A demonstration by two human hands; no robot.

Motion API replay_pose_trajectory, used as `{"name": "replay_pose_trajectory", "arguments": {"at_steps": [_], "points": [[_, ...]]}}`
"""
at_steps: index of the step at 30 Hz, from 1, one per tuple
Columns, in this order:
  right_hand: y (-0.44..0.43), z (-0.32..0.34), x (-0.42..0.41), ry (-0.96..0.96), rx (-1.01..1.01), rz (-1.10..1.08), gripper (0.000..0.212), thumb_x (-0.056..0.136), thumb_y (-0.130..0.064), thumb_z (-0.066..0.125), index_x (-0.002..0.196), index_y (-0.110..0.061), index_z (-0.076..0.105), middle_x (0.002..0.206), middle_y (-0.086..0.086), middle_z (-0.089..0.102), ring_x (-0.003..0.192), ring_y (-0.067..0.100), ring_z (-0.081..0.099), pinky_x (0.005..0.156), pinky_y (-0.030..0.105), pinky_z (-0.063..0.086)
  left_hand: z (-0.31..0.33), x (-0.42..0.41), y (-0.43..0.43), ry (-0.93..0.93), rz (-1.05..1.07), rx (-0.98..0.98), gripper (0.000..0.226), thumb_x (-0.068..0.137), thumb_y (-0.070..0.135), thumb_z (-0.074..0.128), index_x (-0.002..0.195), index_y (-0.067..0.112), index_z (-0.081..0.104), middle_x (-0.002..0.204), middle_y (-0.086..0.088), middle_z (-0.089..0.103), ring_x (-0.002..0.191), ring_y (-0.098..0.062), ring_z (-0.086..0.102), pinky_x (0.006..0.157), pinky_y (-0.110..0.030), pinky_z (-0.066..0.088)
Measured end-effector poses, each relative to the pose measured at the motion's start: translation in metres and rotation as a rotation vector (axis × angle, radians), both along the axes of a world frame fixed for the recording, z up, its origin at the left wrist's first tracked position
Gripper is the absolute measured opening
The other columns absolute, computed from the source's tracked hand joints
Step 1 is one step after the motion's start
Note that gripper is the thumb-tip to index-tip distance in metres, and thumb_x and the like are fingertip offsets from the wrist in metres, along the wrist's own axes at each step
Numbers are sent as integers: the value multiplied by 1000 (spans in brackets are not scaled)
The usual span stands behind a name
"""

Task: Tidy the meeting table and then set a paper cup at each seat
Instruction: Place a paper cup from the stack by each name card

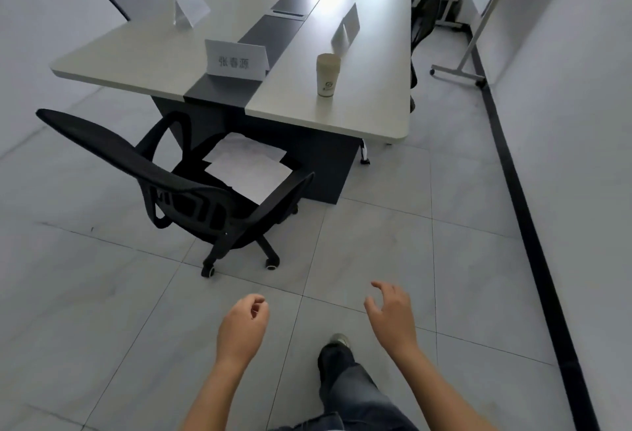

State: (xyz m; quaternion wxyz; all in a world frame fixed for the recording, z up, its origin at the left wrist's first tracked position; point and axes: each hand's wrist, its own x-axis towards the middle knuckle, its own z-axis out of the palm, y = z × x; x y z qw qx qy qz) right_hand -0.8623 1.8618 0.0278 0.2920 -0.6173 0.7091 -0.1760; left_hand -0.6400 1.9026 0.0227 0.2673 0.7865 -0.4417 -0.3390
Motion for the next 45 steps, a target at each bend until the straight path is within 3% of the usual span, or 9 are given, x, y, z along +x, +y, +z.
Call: {"name": "replay_pose_trajectory", "arguments": {"at_steps": [7, 13, 18, 21, 24, 29, 35, 40, 45], "points": [[-133, 17, -32, -52, -158, 14, 33, 91, -17, 51, 123, -8, 52, 123, 9, 55, 119, 20, 43, 96, 21, 32, 15, -29, -117, -16, 59, -81, 17, 91, 16, 47, 99, 10, 61, 87, -4, 62, 79, -18, 56, 60, -24, 38], [-184, 5, -53, -72, -89, -29, 32, 92, -17, 48, 123, -9, 51, 125, 6, 54, 120, 18, 41, 90, 15, 27, 8, -90, -178, -36, -185, -17, 17, 90, 17, 50, 98, 11, 63, 91, -2, 62, 86, -16, 58, 71, -21, 41], [-230, -2, -51, -72, -66, -59, 32, 91, -16, 48, 123, -9, 52, 124, 7, 54, 119, 19, 42, 89, 15, 26, 3, -76, -228, -21, -85, 6, 19, 89, 15, 51, 100, 9, 64, 94, -5, 65, 88, -19, 59, 79, -29, 46], [-267, -1, -38, -73, -90, -56, 31, 91, -14, 49, 122, -8, 52, 123, 7, 54, 118, 19, 43, 90, 15, 27, 0, -60, -265, -7, -45, -27, 21, 89, 14, 50, 105, 8, 63, 93, -2, 61, 88, -17, 56, 76, -26, 42], [-308, -1, -21, -67, -111, -65, 31, 91, -12, 49, 121, -7, 52, 121, 7, 55, 117, 18, 43, 91, 15, 28, -1, -40, -315, 10, -12, -60, 26, 90, 15, 49, 114, 8, 58, 99, -4, 59, 94, -18, 55, 78, -29, 43], [-378, 7, 12, -53, -198, -166, 28, 88, -6, 53, 116, -3, 56, 114, 11, 58, 112, 23, 46, 90, 20, 30, 14, -1, -408, 15, -4, -178, 38, 90, 17, 50, 128, 11, 47, 124, -8, 52, 115, -21, 48, 95, -36, 42], [-455, 26, 59, -62, -285, -213, 27, 86, -3, 54, 112, -4, 57, 112, 11, 57, 108, 22, 45, 89, 27, 39, 24, 37, -499, 88, -116, -215, 58, 84, 20, 61, 136, 15, 35, 136, -6, 41, 126, -21, 36, 101, -36, 35], [-493, 51, 79, -3, -238, -98, 46, 82, -25, 39, 119, -3, 56, 124, 11, 57, 121, 24, 47, 98, 21, 28, 21, 39, -559, 69, -264, -214, 71, 78, 23, 68, 138, 13, 31, 139, -8, 40, 126, -24, 35, 101, -35, 33], [-549, 74, 106, 49, -275, 65, 46, 84, -23, 40, 123, -5, 55, 131, 12, 54, 124, 27, 47, 101, 35, 36, 11, 29, -601, 51, -342, -183, 82, 76, 28, 69, 142, 14, 22, 148, -4, 32, 131, -25, 31, 105, -37, 31]]}}
